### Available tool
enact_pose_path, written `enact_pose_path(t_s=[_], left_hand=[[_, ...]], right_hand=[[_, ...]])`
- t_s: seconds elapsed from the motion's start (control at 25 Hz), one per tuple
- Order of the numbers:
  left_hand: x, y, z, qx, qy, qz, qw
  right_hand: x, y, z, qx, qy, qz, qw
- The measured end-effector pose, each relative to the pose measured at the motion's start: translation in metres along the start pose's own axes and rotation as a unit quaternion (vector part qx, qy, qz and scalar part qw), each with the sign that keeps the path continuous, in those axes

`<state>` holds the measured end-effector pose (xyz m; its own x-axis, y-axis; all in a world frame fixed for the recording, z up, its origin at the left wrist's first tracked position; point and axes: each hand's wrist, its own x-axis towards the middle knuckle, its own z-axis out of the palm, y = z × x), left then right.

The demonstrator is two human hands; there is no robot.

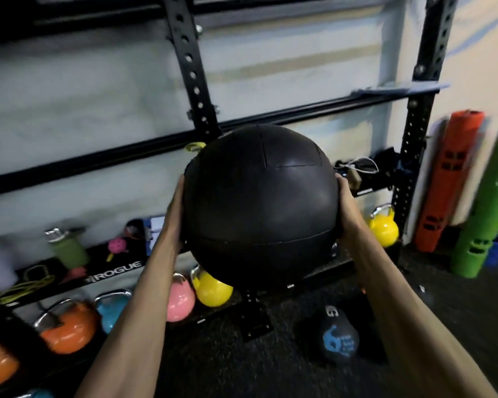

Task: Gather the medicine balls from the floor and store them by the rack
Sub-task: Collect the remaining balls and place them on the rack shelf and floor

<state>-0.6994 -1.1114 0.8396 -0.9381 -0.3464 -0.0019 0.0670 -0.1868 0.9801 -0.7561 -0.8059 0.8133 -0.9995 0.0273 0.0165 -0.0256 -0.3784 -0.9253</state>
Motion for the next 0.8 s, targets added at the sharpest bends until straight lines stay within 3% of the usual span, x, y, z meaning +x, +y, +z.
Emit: enact_pose_path(t_s=[0.16,0.4,0.6,0.8], left_hand=[[-0.033,0.088,-0.021,0.020,0.051,0.100,0.993],[-0.110,0.185,-0.056,0.066,0.030,0.250,0.965],[-0.126,0.255,-0.081,0.033,0.079,0.323,0.942],[-0.100,0.312,-0.108,0.027,0.039,0.372,0.927]], right_hand=[[-0.023,-0.062,0.054,-0.013,-0.070,-0.063,0.996],[-0.051,-0.129,0.128,0.024,-0.152,-0.147,0.977],[-0.061,-0.177,0.194,0.050,-0.212,-0.161,0.963],[-0.039,-0.220,0.260,0.045,-0.245,-0.184,0.951]])
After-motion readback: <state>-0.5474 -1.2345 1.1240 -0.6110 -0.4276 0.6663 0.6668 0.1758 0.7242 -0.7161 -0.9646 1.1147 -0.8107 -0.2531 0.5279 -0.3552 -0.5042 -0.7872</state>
